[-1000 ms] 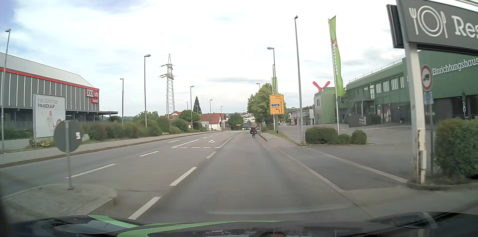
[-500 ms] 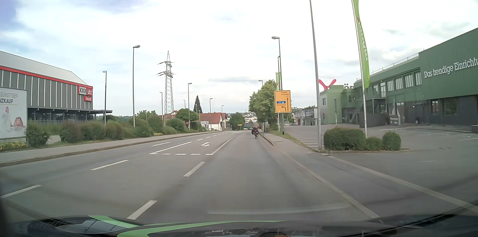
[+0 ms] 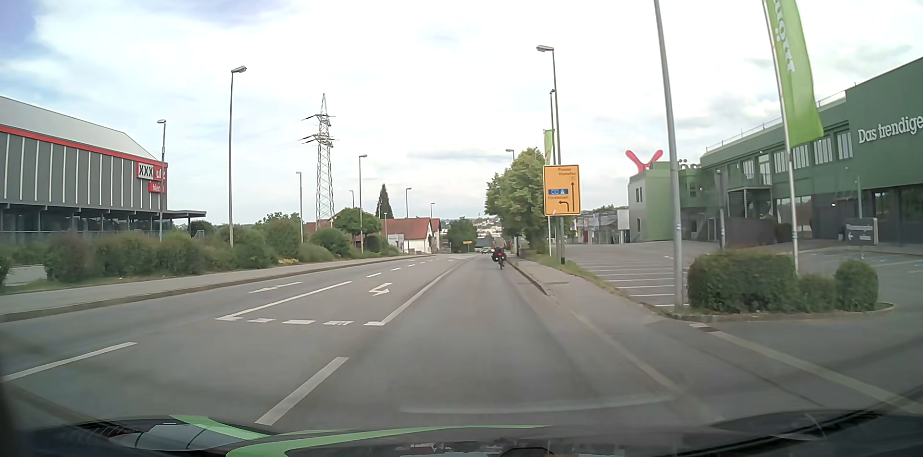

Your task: Follow the waypoints while adhering to traffic rules and regulations

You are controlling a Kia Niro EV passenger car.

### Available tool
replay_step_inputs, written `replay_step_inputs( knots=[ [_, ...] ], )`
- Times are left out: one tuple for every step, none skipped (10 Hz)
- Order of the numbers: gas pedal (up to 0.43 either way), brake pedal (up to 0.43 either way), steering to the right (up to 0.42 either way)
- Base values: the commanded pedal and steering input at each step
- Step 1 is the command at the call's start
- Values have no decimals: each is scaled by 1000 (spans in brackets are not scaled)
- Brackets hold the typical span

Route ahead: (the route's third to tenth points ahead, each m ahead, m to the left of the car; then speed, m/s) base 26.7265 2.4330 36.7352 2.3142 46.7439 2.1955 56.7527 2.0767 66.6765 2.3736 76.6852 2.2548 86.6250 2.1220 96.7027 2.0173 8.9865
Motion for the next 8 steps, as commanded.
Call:
replay_step_inputs(
  knots=[
    [47,0,-12],
    [47,0,-12],
    [47,0,-12],
    [47,0,-10],
    [47,0,-8],
    [47,0,-6],
    [47,0,-4],
    [47,0,-3]
  ],
)
